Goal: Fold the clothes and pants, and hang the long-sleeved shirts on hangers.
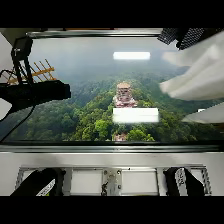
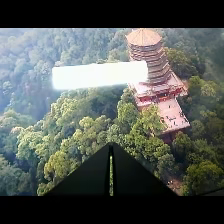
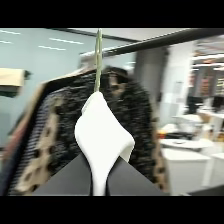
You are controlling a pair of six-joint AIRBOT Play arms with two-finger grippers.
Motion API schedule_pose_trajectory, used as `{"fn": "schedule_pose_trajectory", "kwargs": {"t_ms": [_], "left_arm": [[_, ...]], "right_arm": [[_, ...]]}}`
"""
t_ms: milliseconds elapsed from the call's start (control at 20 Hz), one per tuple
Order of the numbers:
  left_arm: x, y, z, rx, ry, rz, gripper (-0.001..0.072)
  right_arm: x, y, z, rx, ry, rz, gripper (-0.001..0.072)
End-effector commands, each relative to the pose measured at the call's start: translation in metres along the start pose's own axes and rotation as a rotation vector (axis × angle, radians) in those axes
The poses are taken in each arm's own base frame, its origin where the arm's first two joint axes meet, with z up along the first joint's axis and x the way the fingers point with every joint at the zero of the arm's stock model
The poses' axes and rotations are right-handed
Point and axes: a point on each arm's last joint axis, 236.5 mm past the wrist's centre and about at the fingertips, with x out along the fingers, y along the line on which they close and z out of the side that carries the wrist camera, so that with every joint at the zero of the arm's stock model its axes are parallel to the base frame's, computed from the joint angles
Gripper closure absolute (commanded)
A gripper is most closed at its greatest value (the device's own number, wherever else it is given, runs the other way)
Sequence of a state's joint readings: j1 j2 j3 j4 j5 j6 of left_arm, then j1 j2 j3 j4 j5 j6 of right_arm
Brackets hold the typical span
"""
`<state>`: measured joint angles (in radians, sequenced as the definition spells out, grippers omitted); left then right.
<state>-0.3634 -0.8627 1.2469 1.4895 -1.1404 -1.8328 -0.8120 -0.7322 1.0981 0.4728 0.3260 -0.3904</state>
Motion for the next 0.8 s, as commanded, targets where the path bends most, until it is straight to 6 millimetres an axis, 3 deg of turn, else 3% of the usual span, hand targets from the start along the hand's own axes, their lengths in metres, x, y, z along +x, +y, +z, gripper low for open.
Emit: {"fn": "schedule_pose_trajectory", "kwargs": {"t_ms": [0, 150, 450, 600, 750], "left_arm": [[0.014, 0.001, 0.002, -0.002, 0.009, 0.004, 0.0695], [0.015, 0.001, 0.002, -0.002, 0.012, 0.005, 0.0695], [0.015, 0.001, 0.001, -0.002, 0.012, 0.005, 0.0695], [0.015, 0.001, 0.001, -0.002, 0.012, 0.005, 0.0695], [0.015, 0.001, 0.001, -0.002, 0.012, 0.005, 0.0695]], "right_arm": [[0.013, -0.05, 0.022, -0.113, 0.009, -0.19, 0.0701], [0.027, -0.063, 0.047, -0.146, -0.027, -0.235, 0.0701], [0.048, -0.065, 0.094, -0.17, -0.125, -0.231, 0.0701], [0.052, -0.071, 0.1, -0.17, -0.131, -0.257, 0.0701], [0.052, -0.087, 0.088, -0.162, -0.095, -0.314, 0.0701]]}}
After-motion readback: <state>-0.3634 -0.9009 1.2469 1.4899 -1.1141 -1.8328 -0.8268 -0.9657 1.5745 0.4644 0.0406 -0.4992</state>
